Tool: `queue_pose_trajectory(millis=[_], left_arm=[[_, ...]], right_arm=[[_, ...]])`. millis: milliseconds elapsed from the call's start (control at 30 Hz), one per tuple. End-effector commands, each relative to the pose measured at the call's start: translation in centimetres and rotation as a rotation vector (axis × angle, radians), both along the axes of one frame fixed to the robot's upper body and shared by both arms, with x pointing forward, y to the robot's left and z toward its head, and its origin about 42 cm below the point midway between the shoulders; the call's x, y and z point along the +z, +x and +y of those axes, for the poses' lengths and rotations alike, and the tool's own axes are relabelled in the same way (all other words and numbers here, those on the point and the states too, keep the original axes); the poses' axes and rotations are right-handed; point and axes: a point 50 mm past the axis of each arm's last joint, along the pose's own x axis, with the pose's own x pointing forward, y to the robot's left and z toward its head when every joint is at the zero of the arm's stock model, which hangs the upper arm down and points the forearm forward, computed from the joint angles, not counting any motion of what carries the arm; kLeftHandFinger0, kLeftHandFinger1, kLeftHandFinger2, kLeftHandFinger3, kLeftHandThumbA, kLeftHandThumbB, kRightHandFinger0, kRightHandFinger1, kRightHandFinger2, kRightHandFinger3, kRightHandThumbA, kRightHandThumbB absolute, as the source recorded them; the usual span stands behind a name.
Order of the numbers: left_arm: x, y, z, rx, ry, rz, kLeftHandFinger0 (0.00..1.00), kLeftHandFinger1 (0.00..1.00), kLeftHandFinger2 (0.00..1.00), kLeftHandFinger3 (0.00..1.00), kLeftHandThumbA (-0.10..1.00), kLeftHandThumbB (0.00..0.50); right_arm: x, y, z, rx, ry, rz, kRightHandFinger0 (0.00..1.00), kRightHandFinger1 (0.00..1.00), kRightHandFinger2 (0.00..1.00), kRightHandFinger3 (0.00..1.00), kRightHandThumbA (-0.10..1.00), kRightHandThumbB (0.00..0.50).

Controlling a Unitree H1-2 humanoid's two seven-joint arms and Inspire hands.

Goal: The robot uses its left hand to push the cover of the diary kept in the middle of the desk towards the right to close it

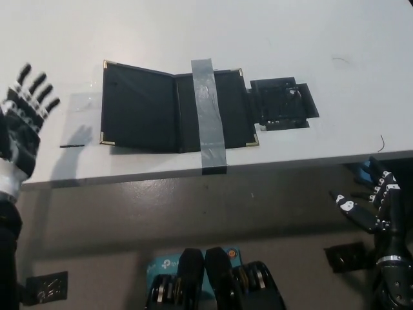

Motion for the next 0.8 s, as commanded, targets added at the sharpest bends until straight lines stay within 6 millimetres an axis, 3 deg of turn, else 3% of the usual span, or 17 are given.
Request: queue_pose_trajectory(millis=[0,33,67,167,233,367,467,567,633,767], left_arm=[[0.2,1.6,0.6,0.05,-0.014,0.026,1.0,1.0,1.0,1.0,1.0,0.212],[-0.5,1.8,0.6,0.052,-0.024,0.045,1.0,1.0,1.0,1.0,1.0,0.232],[-2.5,2.2,0.2,0.045,-0.061,0.111,1.0,1.0,1.0,1.0,1.0,0.269],[-5.3,2.3,-0.3,0.046,-0.108,0.18,1.0,1.0,1.0,1.0,1.0,0.236],[-6.4,2.7,-1.1,0.049,-0.164,0.208,1.0,1.0,1.0,1.0,1.0,0.246],[-6.9,2.9,-2.7,0.059,-0.206,0.226,1.0,1.0,1.0,1.0,1.0,0.279],[-6.7,3.7,-5.0,0.039,-0.238,0.229,1.0,1.0,1.0,1.0,1.0,0.233],[-6.7,3.9,-5.5,0.032,-0.248,0.234,1.0,1.0,1.0,1.0,1.0,0.233],[-6.7,4.6,-7.1,0.007,-0.272,0.243,1.0,1.0,1.0,1.0,1.0,0.26],[-7.1,5.2,-9.5,-0.043,-0.294,0.277,1.0,1.0,1.0,1.0,1.0,0.247]], right_arm=[[1.6,0.9,0.1,0.001,0.004,-0.077,0.51,0.7,0.81,0.88,0.89,0.076],[1.6,0.9,0.2,0.002,0.003,-0.079,0.51,0.7,0.81,0.87,0.89,0.079],[1.6,0.9,0.2,0.007,-0.017,-0.082,0.51,0.71,0.82,0.88,0.92,0.089],[1.5,0.8,0.3,0.006,0.012,-0.076,0.52,0.71,0.82,0.88,0.91,0.097],[1.7,0.8,0.2,0.004,-0.005,-0.077,0.52,0.71,0.82,0.88,0.91,0.091],[1.9,0.9,-0.1,0.006,-0.021,-0.077,0.53,0.7,0.81,0.88,0.92,0.105],[2.0,0.9,0.0,0.005,-0.018,-0.071,0.53,0.71,0.82,0.88,0.92,0.092],[1.9,0.9,0.0,0.007,-0.022,-0.07,0.53,0.71,0.82,0.88,0.92,0.083],[2.0,0.8,0.0,0.008,-0.019,-0.073,0.53,0.71,0.83,0.89,0.92,0.097],[2.3,0.9,-0.1,0.017,-0.033,-0.074,0.53,0.71,0.83,0.89,0.92,0.091]])
